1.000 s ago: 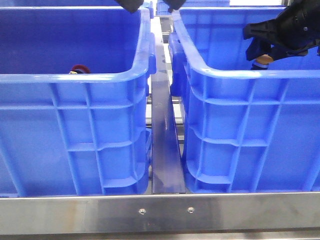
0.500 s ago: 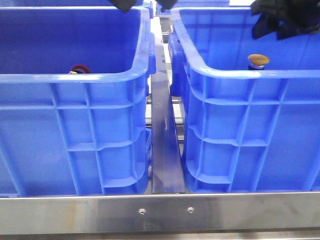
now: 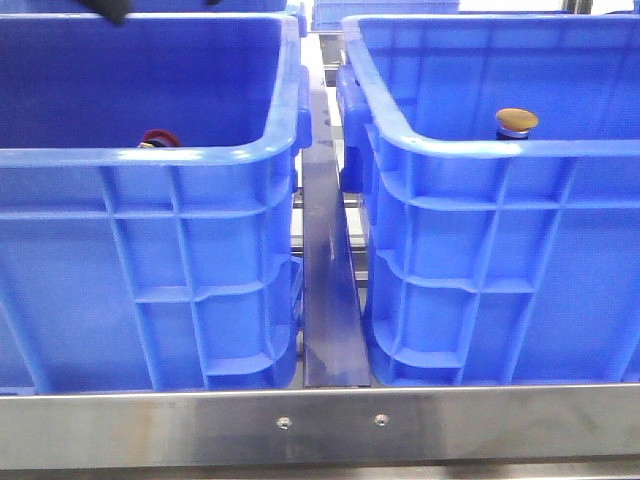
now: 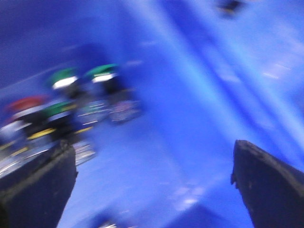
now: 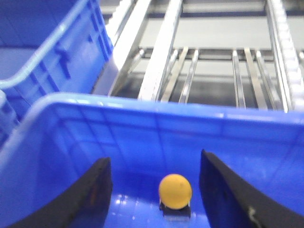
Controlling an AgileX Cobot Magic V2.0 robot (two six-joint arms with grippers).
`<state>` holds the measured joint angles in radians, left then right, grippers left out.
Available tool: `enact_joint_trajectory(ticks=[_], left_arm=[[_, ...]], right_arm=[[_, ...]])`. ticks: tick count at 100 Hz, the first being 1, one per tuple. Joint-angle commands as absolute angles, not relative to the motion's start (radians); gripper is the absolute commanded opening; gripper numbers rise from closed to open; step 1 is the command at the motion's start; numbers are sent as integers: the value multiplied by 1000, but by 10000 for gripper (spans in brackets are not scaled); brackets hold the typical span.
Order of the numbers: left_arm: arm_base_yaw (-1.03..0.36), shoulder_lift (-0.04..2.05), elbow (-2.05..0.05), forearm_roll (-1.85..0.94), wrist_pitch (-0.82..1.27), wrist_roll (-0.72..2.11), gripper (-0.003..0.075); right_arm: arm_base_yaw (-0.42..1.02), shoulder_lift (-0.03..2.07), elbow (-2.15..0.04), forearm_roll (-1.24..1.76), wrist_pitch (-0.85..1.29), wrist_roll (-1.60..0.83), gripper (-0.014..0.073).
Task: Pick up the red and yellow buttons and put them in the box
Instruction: 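Lower the left gripper into the button crate and grasp a red-capped button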
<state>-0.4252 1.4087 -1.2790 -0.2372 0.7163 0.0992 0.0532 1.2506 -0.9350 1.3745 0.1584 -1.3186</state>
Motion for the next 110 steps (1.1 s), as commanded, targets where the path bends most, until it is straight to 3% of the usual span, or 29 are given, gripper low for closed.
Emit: enact_joint_trajectory(ticks=[1, 20, 110], left_arm=[[-411, 1389, -1314, -100, 660, -62, 620], [-400, 1462, -1316, 97, 699, -257, 620], [-366, 1730, -1362, 39, 585, -259, 620]], right_arm=[[52, 1204, -959, 1386, 161, -1330, 437], [52, 1204, -959, 1386, 161, -1330, 437], [52, 1204, -959, 1386, 165, -1330, 437]])
